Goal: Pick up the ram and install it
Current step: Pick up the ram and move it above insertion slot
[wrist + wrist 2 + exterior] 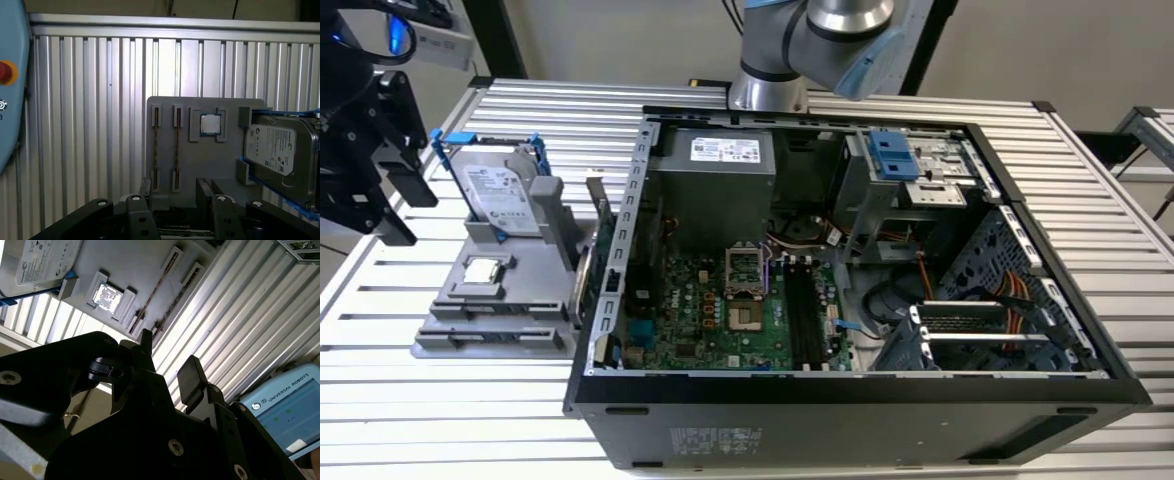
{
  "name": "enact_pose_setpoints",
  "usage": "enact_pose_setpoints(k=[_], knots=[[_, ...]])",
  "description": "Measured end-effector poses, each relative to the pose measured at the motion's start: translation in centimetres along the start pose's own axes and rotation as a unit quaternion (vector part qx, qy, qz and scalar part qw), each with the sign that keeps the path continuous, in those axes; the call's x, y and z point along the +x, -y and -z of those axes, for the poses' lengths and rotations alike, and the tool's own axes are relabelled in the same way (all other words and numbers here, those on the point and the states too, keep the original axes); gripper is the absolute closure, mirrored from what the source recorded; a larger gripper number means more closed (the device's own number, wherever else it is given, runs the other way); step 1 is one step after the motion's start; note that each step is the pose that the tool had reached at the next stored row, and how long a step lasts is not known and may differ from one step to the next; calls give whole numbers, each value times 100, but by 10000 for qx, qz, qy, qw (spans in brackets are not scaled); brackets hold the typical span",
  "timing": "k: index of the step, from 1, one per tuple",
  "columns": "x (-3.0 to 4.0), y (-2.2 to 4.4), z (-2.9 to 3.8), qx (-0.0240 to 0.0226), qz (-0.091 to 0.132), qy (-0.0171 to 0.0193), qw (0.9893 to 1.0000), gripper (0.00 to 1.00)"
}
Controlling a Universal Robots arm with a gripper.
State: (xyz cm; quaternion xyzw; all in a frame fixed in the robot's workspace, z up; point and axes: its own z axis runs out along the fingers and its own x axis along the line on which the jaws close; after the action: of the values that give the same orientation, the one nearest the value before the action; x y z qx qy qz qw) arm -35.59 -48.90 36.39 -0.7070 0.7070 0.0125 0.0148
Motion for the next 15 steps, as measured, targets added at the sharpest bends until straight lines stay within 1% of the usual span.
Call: enact_pose_setpoints(k=[15], knots=[[2,0,-46,-1,-5,-3,10000,0]])
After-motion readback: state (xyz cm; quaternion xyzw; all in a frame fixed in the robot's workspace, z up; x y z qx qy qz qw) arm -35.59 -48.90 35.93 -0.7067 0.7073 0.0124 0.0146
